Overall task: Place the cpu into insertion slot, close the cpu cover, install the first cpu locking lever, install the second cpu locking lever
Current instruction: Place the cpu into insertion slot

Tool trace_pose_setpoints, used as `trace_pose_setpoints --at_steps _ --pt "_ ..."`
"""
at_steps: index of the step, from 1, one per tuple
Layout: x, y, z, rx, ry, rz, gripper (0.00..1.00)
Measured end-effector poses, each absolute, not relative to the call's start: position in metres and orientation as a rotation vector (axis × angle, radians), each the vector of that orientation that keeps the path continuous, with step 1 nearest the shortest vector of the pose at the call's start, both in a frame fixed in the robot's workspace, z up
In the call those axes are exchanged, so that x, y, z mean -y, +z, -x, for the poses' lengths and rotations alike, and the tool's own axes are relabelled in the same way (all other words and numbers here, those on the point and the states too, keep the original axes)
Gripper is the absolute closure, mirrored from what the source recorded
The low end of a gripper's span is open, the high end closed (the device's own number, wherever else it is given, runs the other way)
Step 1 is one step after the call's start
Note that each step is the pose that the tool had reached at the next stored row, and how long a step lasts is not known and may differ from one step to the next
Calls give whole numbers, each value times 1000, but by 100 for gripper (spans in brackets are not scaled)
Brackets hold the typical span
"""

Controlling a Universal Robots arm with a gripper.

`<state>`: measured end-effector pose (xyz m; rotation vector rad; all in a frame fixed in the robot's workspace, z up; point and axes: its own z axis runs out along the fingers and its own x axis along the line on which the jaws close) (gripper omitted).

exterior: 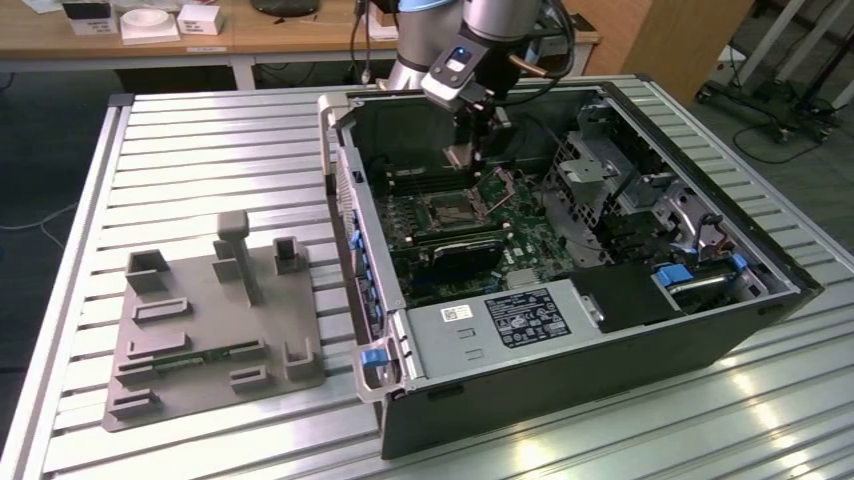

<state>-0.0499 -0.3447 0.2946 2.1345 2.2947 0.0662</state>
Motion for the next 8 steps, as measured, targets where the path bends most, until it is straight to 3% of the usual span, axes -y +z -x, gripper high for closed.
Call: trace_pose_setpoints --at_steps 8 --pt "345 293 50 -2297 62 -2137 46"
